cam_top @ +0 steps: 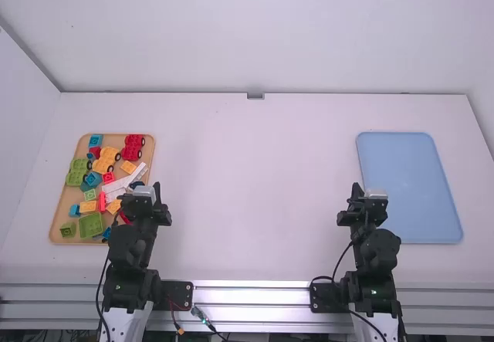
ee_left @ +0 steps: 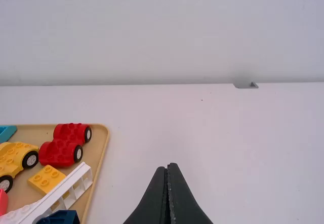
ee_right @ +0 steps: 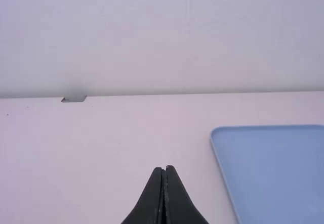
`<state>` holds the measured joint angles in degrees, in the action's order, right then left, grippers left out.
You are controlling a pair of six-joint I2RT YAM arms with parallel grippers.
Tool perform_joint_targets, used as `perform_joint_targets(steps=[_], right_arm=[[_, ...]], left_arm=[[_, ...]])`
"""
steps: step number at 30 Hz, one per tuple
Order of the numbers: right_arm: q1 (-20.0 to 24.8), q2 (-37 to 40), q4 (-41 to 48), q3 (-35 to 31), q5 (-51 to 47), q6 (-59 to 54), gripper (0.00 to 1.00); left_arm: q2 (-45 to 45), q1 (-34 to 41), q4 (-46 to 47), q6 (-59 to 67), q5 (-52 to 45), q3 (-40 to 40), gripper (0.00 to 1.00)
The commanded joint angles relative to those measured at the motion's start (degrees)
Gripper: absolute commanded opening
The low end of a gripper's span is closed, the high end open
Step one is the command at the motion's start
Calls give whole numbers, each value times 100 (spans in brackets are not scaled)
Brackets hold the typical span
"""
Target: Assemble lego blocks to make yellow taxi
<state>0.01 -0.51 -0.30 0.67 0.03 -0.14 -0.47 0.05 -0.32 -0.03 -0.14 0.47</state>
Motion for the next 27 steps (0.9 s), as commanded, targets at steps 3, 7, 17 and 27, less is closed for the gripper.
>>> perform_joint_targets(steps=[3, 7, 17, 27], right_arm=[[0, -11, -2, 7, 13, -11, 1], [2, -96, -11, 67, 15, -27, 2], [12, -727, -12, 542, 28, -136, 11], [18, -1641, -67, 1226, 166, -320, 24]], left_arm=[[-5, 0, -2, -2, 0, 4, 1], [-51, 2, -7, -3, 2, 41, 2], [-493, 16, 30, -9, 13, 395, 11], [-1257, 36, -83, -17, 28, 903, 25]])
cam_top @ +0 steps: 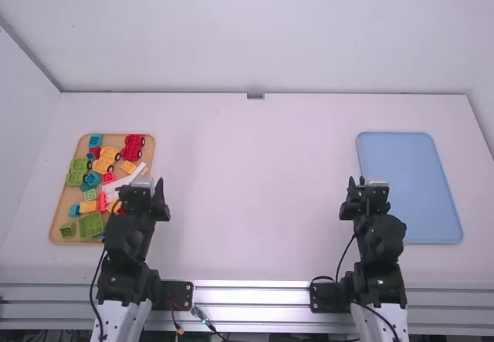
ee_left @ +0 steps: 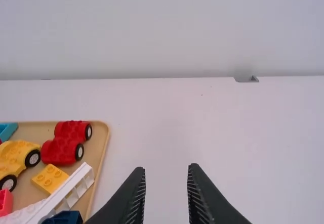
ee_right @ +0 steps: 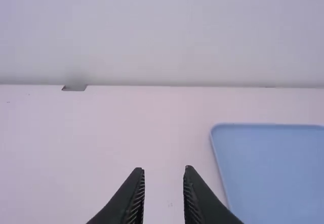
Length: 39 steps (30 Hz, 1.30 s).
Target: Assemble lego blocks to make yellow taxi
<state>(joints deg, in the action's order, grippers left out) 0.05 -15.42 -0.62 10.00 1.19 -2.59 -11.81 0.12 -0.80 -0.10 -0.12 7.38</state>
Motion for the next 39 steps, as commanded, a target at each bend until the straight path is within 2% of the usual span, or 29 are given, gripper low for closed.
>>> perform_joint_targets(steps=[1, 6, 13, 18, 22, 30, 31, 39], right_arm=[[3, -326, -46, 424, 56, -115, 27], [-38, -932, -102, 875, 111, -236, 35], [-63, -1924, -164, 1609, 198, -382, 49], [-71, -2578, -228, 2066, 262, -496, 58], [-80, -3235, -407, 2471, 313, -482, 66], [-96, -4494, -743, 3196, 399, -465, 80], [-96, -4494, -743, 3196, 399, -465, 80], [-109, -5337, -908, 3772, 469, -571, 91]], left_arm=[[-276, 33, -59, -12, 33, 308, 28], [-823, 46, -132, -33, 50, 640, 37], [-1696, 68, -154, -987, 996, 1174, 51], [-2240, 61, -113, -1214, 1191, 1529, 60], [-2797, -188, 327, -1648, 1299, 2043, 68], [-4080, -1105, 1526, -1988, 919, 3308, 82], [-4080, -1105, 1526, -1988, 919, 3308, 82], [-5560, -2156, 2931, -1402, 631, 4966, 93]])
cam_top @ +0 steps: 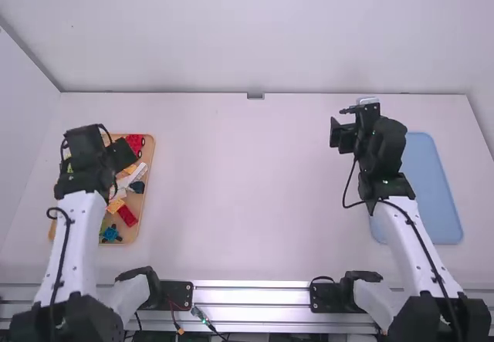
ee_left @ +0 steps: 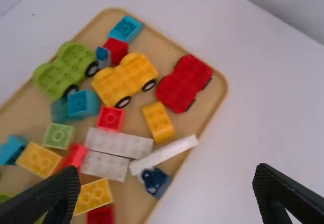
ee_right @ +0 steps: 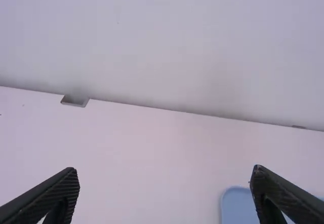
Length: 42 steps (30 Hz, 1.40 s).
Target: Assemble lego blocks to make yellow taxi
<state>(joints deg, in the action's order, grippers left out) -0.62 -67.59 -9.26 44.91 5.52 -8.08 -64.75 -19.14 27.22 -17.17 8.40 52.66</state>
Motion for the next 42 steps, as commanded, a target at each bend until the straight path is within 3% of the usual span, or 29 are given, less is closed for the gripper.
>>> perform_joint_targets(steps=[1, 8, 10, 15, 18, 22, 25, 31, 34, 36, 42], right_arm=[[-43, -201, -64, 338, 43, -30, 92], [-61, -587, -130, 604, 80, -59, 97], [-61, -667, -137, 659, 108, -68, 98], [-55, -704, -138, 684, 87, 151, 99], [-57, -704, -142, 684, 109, 190, 99], [-76, -704, -125, 684, 109, 190, 99], [-155, -704, -125, 684, 107, 186, 99], [-313, -697, -157, 684, 63, 181, 99], [-313, -699, -190, 684, 66, 173, 99], [-313, -699, -195, 684, 68, 184, 99], [-315, -699, -188, 684, 68, 186, 99]], left_arm=[[-488, -366, 320, 447, -334, 691, 94], [-2332, -1106, 1616, 1540, -484, 2620, 98], [-3194, -1291, 2154, 1927, -433, 3499, 99], [-4474, -1440, 2785, 2850, -457, 4789, 99], [-5254, -1377, 3276, 4076, -446, 5530, 99], [-5831, -1244, 3541, 5445, -433, 5858, 100], [-6081, -1198, 3646, 6151, -439, 5860, 94], [-6461, -1220, 3718, 6328, -431, 5810, 87], [-6529, -1287, 3550, 6330, -435, 5724, 91], [-6540, -1329, 3392, 6328, -439, 5633, 100], [-6537, -1311, 3279, 6341, -420, 5488, 99]])
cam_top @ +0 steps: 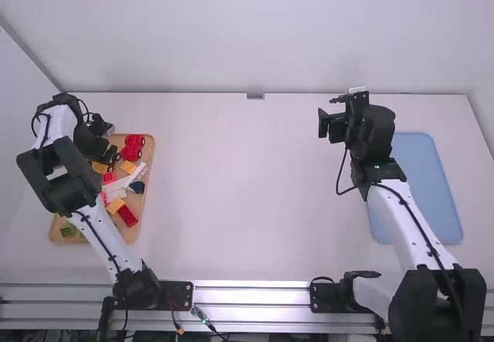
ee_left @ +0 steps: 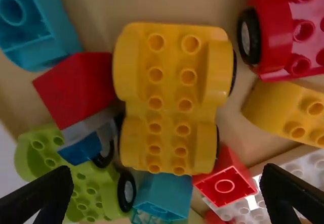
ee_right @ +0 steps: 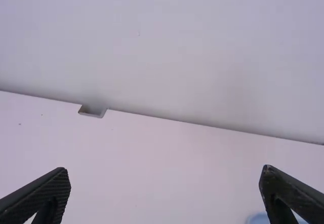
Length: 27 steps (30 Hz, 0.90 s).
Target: Assemble lego blocks to make yellow taxi
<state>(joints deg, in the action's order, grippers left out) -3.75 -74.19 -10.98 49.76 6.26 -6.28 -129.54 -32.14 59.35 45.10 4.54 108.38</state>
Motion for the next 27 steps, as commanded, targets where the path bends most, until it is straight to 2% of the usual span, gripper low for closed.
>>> perform_joint_targets(steps=[1, 2, 5, 8, 12, 19, 27], right_arm=[[-2, -39, -15, 199, -9, 4, 99], [-4, -39, -17, 199, -7, 4, 99], [-4, -39, -15, 199, -7, 4, 99], [-4, -39, -13, 199, -7, 4, 99], [-7, -39, 11, 199, -9, 4, 99], [-7, -39, 79, 199, -9, 4, 99], [-4, -39, 98, 199, -9, 2, 99]], left_arm=[[-59, -2, 131, 236, 0, -92, 99], [-59, 17, 184, 352, -7, -94, 99], [-59, 26, 227, 417, 11, -105, 84], [-61, 26, 96, 380, 42, -153, 76], [-61, -17, -15, 376, 37, -269, 82], [-61, -46, -402, 317, 50, -610, 85], [-61, -90, -848, 81, -17, -839, 79]])
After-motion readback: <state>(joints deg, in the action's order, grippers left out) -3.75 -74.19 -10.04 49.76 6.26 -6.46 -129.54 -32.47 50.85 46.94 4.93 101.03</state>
